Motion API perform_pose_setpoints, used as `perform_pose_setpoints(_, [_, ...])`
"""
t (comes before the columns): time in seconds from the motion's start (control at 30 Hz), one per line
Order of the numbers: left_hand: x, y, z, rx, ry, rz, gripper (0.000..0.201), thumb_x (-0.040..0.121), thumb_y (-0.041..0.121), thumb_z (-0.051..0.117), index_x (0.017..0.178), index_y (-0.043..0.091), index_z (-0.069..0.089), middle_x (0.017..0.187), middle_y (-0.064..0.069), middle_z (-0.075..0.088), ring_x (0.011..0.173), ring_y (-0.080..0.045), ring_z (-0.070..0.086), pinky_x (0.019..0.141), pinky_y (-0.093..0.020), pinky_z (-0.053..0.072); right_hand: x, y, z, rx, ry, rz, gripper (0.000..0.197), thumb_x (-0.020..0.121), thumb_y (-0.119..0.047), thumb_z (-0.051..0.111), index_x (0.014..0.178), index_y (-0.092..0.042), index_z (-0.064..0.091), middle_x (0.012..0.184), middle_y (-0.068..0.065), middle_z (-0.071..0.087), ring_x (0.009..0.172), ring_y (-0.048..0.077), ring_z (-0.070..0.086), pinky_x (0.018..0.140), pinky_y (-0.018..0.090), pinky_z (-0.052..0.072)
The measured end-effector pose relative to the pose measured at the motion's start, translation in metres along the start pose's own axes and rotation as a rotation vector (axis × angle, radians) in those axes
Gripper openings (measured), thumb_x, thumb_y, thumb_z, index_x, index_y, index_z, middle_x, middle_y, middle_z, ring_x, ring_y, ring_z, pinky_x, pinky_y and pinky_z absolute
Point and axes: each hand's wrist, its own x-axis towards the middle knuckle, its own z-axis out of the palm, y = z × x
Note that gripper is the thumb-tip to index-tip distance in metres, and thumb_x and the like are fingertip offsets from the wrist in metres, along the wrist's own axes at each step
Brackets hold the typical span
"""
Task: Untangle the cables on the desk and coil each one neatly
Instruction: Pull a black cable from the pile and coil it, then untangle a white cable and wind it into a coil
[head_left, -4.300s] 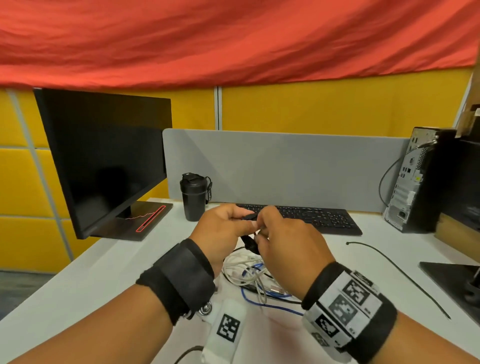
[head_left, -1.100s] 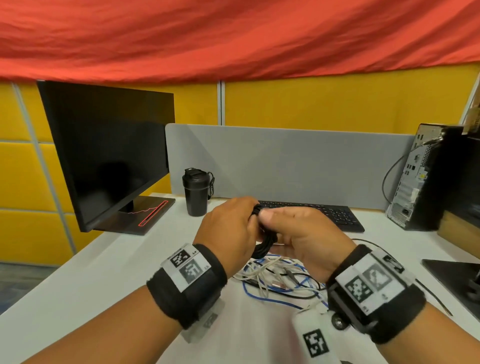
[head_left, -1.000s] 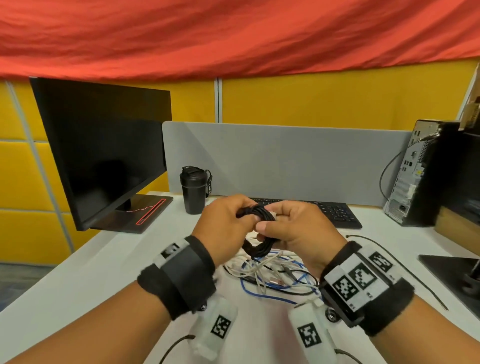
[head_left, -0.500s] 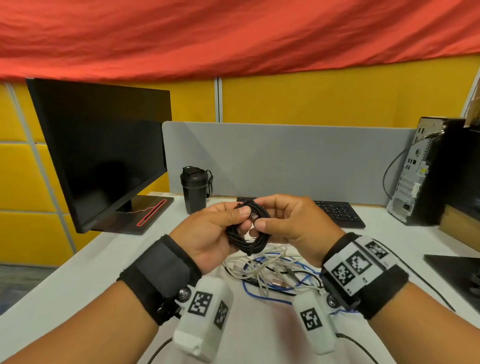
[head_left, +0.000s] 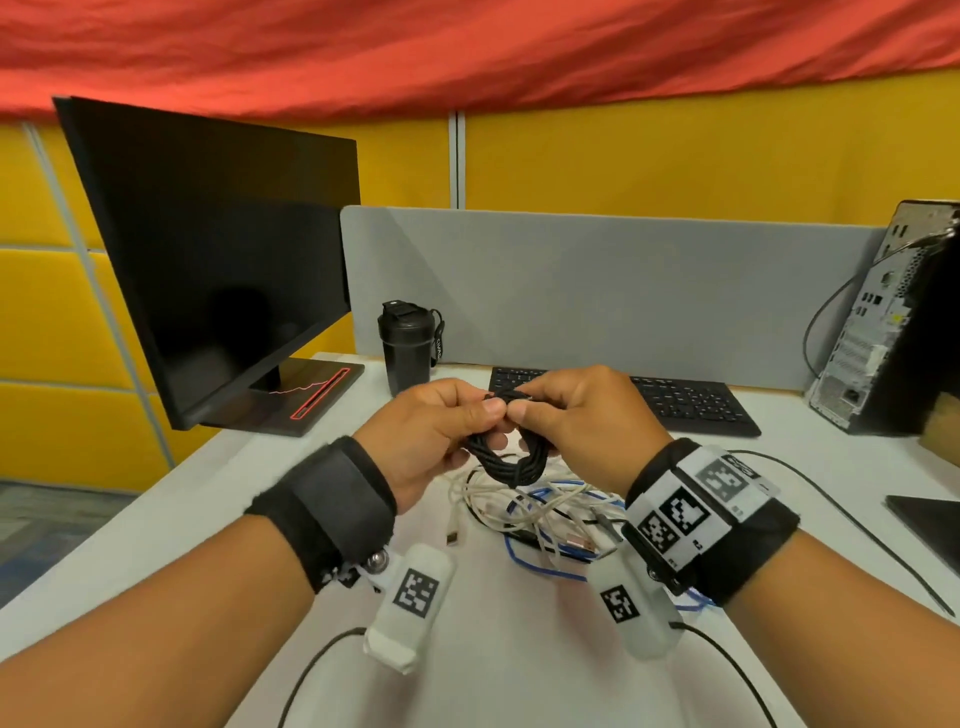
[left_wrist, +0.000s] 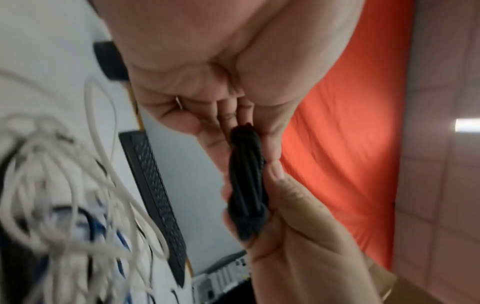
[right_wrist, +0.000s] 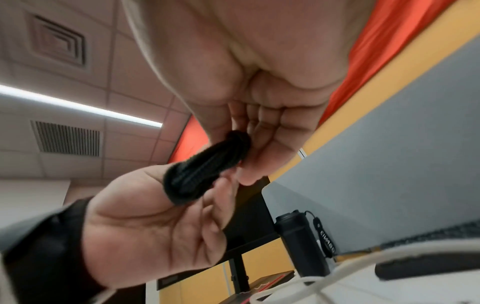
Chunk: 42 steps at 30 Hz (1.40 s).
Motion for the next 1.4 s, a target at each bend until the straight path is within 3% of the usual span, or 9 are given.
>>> perform_pose_setpoints(0.13, [0.011,0.006,-0.020,0.296,-0.018,-0.027,0.004,0.090,0.020,0.070,0.091,0.021,0.074,0.085,0.000,0.075,0.076,-0.011,0.064,0.068,-0.030,0.040,0.011,0.006,0.013,0.233,-0.063,0.179,0.009,0.086,-0.013,0.072,0.092,-0.019,0.074,0.075,0.004,0.076,0.070,0.016,0.074,0.066,0.033,0.059])
perform_pose_setpoints(0.3, [0.033,0.005,-0.041,0.361,0.054,-0.034,0.010,0.093,0.014,0.067,0.100,0.013,0.074,0.082,-0.004,0.073,0.072,-0.011,0.064,0.068,-0.025,0.051,0.030,0.013,0.017,0.496,-0.183,0.340,0.041,0.082,-0.011,0.076,0.121,-0.015,0.063,0.097,0.010,0.076,0.080,0.020,0.075,0.067,0.033,0.059])
perform_pose_setpoints(0.43, [0.050,0.002,-0.073,0.349,0.175,-0.082,0.009,0.095,0.011,0.064,0.100,0.010,0.072,0.084,-0.008,0.069,0.072,-0.016,0.058,0.070,-0.027,0.050,0.041,0.032,0.008,0.345,-0.137,0.370,0.051,0.084,-0.023,0.075,0.132,-0.021,0.056,0.104,0.001,0.074,0.094,0.017,0.072,0.084,0.040,0.059])
perform_pose_setpoints(0.63, [0.079,-0.012,-0.121,0.326,0.422,-0.247,0.019,0.099,0.011,0.056,0.113,0.001,0.064,0.082,-0.010,0.060,0.061,-0.014,0.051,0.060,-0.023,0.045,0.036,0.069,-0.016,0.189,-0.188,0.464,0.006,0.088,-0.018,0.070,0.091,-0.018,0.075,0.089,0.003,0.077,0.082,0.018,0.075,0.074,0.036,0.060])
perform_pose_setpoints(0.8, [0.104,-0.036,-0.133,0.516,0.390,-0.420,0.023,0.099,0.015,0.057,0.114,0.000,0.066,0.095,-0.016,0.065,0.080,-0.020,0.057,0.073,-0.029,0.050,0.028,0.087,-0.026,0.116,-0.284,0.486,0.008,0.089,-0.014,0.068,0.091,-0.016,0.075,0.087,0.005,0.077,0.078,0.020,0.075,0.067,0.031,0.060])
perform_pose_setpoints(0.93, [0.121,-0.046,-0.135,0.625,0.334,-0.485,0.026,0.098,0.019,0.060,0.116,0.001,0.065,0.113,-0.020,0.070,0.088,-0.024,0.059,0.098,-0.038,0.052,0.025,0.096,-0.023,0.062,-0.362,0.490,0.008,0.087,-0.014,0.070,0.092,-0.018,0.075,0.084,0.003,0.077,0.080,0.020,0.075,0.072,0.034,0.060])
perform_pose_setpoints(1.07, [0.132,-0.055,-0.139,0.669,0.308,-0.482,0.020,0.095,0.015,0.064,0.108,-0.001,0.065,0.094,-0.014,0.070,0.074,-0.021,0.062,0.074,-0.026,0.060,0.024,0.096,-0.017,0.014,-0.369,0.453,0.008,0.086,-0.015,0.072,0.092,-0.019,0.075,0.082,0.007,0.076,0.079,0.025,0.073,0.071,0.036,0.060])
perform_pose_setpoints(1.23, [0.140,-0.068,-0.137,0.646,0.328,-0.528,0.026,0.096,0.017,0.063,0.113,-0.002,0.067,0.103,-0.022,0.071,0.083,-0.028,0.060,0.090,-0.041,0.054,0.027,0.084,-0.023,-0.151,-0.437,0.314,0.044,0.082,0.011,0.056,0.090,-0.029,0.075,0.090,-0.006,0.076,0.090,0.008,0.070,0.080,0.028,0.058])
perform_pose_setpoints(1.4, [0.131,-0.049,-0.122,0.936,0.294,-0.452,0.035,0.097,0.016,0.058,0.128,0.001,0.061,0.121,-0.019,0.065,0.109,-0.034,0.063,0.101,-0.043,0.050,0.023,0.078,-0.025,-0.661,-0.553,0.186,0.041,0.081,-0.026,0.074,0.116,-0.045,0.062,0.122,-0.013,0.054,0.113,0.011,0.053,0.095,0.028,0.045])
